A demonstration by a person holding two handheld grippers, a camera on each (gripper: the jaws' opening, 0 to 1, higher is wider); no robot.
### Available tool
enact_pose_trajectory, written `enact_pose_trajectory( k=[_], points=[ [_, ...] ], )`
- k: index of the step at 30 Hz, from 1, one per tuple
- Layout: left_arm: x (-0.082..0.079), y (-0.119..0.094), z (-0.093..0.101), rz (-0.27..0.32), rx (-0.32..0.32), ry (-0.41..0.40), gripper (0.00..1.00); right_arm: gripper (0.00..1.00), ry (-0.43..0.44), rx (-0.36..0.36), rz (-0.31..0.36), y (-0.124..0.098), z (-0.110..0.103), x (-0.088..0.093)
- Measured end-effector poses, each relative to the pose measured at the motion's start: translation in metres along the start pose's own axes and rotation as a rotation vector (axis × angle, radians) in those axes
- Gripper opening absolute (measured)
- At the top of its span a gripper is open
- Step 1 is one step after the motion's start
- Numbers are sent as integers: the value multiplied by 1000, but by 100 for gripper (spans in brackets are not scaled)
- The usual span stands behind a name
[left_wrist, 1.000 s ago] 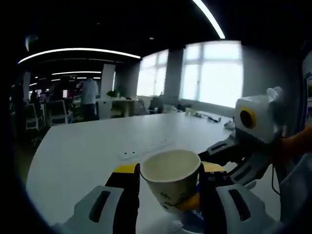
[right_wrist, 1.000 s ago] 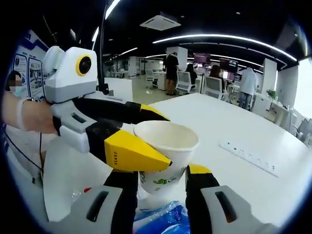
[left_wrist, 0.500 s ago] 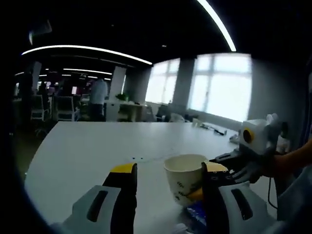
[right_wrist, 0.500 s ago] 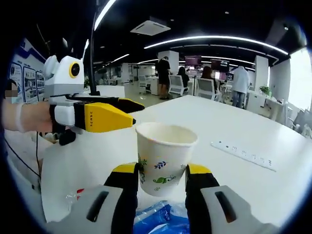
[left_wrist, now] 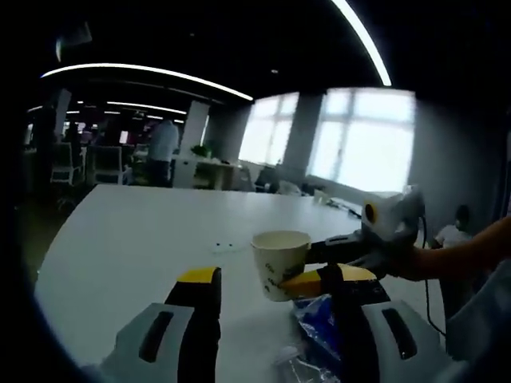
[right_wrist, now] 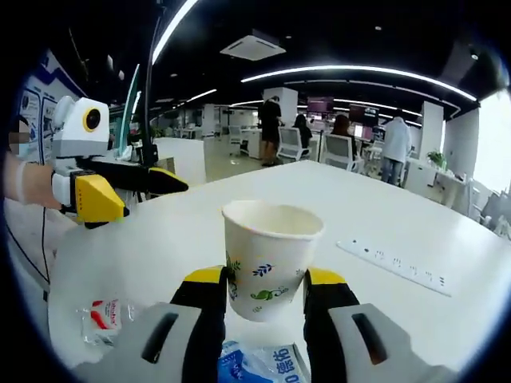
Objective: Arrange the tabletop items into an orderly group along one side of the table until the central work area is clear of visible clutter.
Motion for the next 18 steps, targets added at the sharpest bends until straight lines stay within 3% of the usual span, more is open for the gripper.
enact_pose_trajectory(
  k=[9,18],
  points=[
    [10,-2,18,45,121,-32,90,34,7,-2,2,7,7,15],
    [26,-8,27,23,155,-67,95,34,-10,0,-10,15,7,32]
  ],
)
Point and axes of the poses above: the point that each gripper's makers call its tool centre point, and the gripper's own axes: y roughly forward along the fingers, z roughly to its right, x roughly out of its underside, the point moved 8 cm from there along -y, roughly backward along the fingers, and after that the axes turned 6 degrees about x, right-handed, at the moved point
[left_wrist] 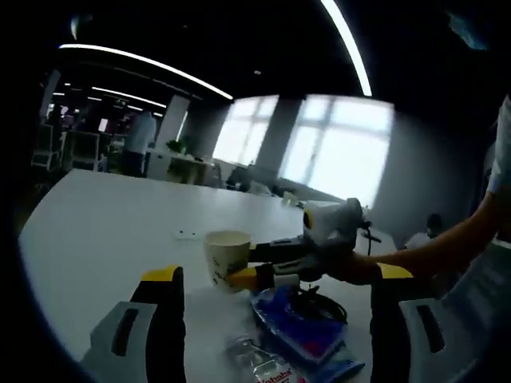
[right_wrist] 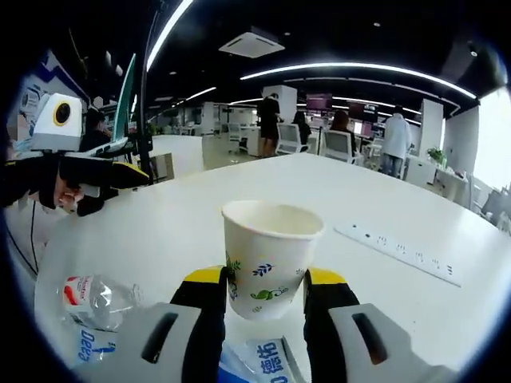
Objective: Arrange the tabletop items into an orderly group along one side of the table until the central work area is clear of visible clutter.
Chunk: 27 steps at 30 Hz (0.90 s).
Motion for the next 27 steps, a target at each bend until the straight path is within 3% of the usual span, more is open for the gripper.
enact_pose_trajectory(
  k=[4,27],
  points=[
    [8,-3,-2,-27,-10,-19,96,34,0,-2,-6,2,-3,3],
    [11,-3,0,-27,-14,-36,92,35,8,-23,-21,5,-9,11]
  ],
)
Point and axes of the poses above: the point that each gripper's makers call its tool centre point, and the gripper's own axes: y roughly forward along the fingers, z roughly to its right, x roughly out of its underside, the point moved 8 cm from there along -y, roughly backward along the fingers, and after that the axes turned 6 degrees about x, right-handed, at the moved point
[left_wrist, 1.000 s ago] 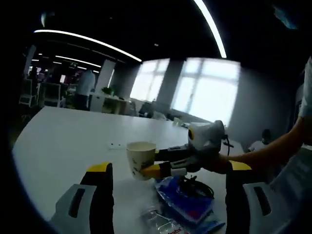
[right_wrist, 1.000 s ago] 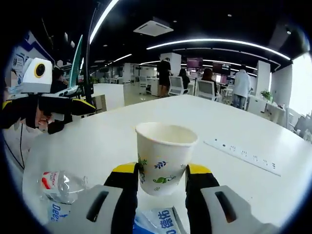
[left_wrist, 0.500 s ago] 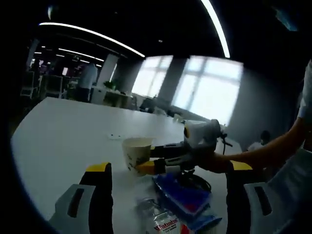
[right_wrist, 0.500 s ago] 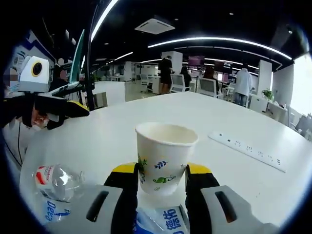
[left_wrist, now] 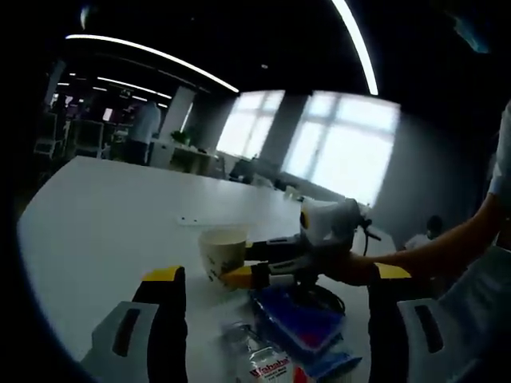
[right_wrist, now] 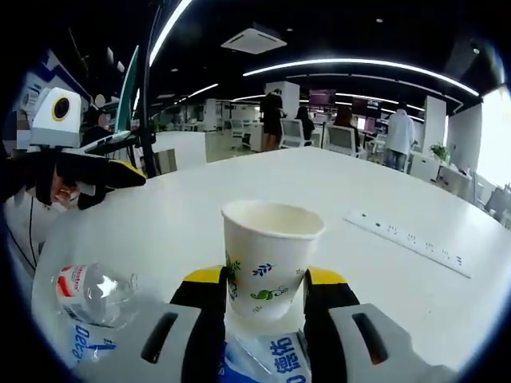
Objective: Arrange the tabletop items into an orderly group along one side of the table until the central work area is clear of visible clutter.
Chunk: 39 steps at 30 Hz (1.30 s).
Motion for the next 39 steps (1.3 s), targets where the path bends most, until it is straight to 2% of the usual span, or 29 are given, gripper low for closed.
enact_pose_trajectory(
  k=[9,37,39],
  points=[
    [2,-1,1,-1,-6,-9,91,35,-20,-6,-29,0,-1,6],
    [5,-3,2,-1,-18,-31,89,36,-30,-5,-50,-7,-5,12],
    [6,-3,2,-3,-21,-30,89,41,-18,-5,-45,-7,-5,12]
  ],
)
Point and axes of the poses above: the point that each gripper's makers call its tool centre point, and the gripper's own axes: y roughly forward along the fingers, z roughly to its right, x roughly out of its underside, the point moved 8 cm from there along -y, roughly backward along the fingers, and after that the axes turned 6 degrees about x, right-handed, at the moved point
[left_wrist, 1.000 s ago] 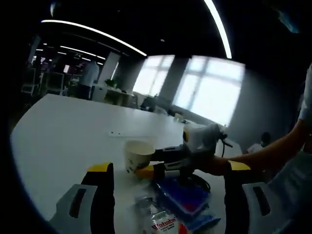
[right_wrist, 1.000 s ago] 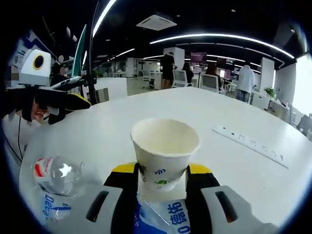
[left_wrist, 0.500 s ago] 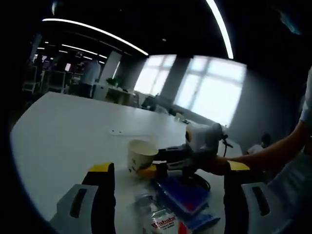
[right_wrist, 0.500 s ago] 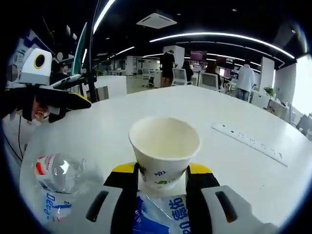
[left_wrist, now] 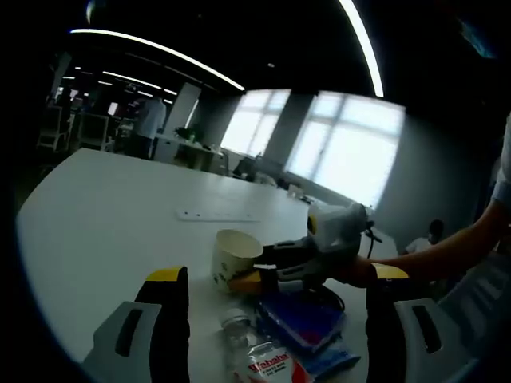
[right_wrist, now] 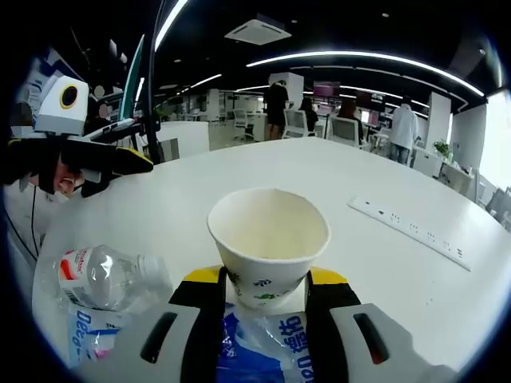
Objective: Arrange the tabletop items into an orderly group along one side of the table until the central work area is clear of visible clutter.
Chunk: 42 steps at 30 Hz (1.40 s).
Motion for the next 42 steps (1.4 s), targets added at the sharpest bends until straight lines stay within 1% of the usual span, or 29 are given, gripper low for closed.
enact_pose_trajectory(
  k=[1,2,6,8,12,15,19,21,22,23,24,26,31,35,39,42],
  points=[
    [0,0,0,-2,-1,-3,89,44,17,-4,1,1,0,0],
    [0,0,0,-3,-2,-3,89,45,16,2,-10,1,0,1],
    [0,-1,-1,0,-4,-5,89,46,21,-3,-6,-2,-1,1],
    [-1,-2,-1,0,-5,-6,89,47,14,8,-9,-5,0,0],
    [-2,-2,0,-1,-7,0,88,51,24,4,10,-9,2,-2],
    [-3,-3,2,1,-5,-4,89,55,21,8,26,-14,2,-2],
    [-2,-5,3,-7,-1,-1,90,56,27,15,40,-26,1,-3],
    [-2,-6,4,-11,3,1,91,56,25,16,55,-31,-3,-4],
    [-2,-6,5,-10,4,-1,91,57,31,19,62,-33,-2,-4],
    [-2,-7,5,-15,4,-1,91,58,62,14,74,-35,-1,-4],
    [-2,-7,5,-14,4,-1,92,59,75,14,80,-38,-2,-5],
    [-1,-8,5,-21,4,-2,92,60,76,21,83,-44,-2,-6],
    [1,-10,8,-35,12,-8,95,62,83,31,73,-60,-9,-3],
    [5,-13,11,-57,17,-13,97,68,91,30,60,-71,-15,-2],
    [6,-18,12,-61,14,-15,97,74,82,29,52,-81,-21,-3],
    [7,-21,11,-58,5,-16,97,75,90,25,54,-88,-26,-4]
  ],
)
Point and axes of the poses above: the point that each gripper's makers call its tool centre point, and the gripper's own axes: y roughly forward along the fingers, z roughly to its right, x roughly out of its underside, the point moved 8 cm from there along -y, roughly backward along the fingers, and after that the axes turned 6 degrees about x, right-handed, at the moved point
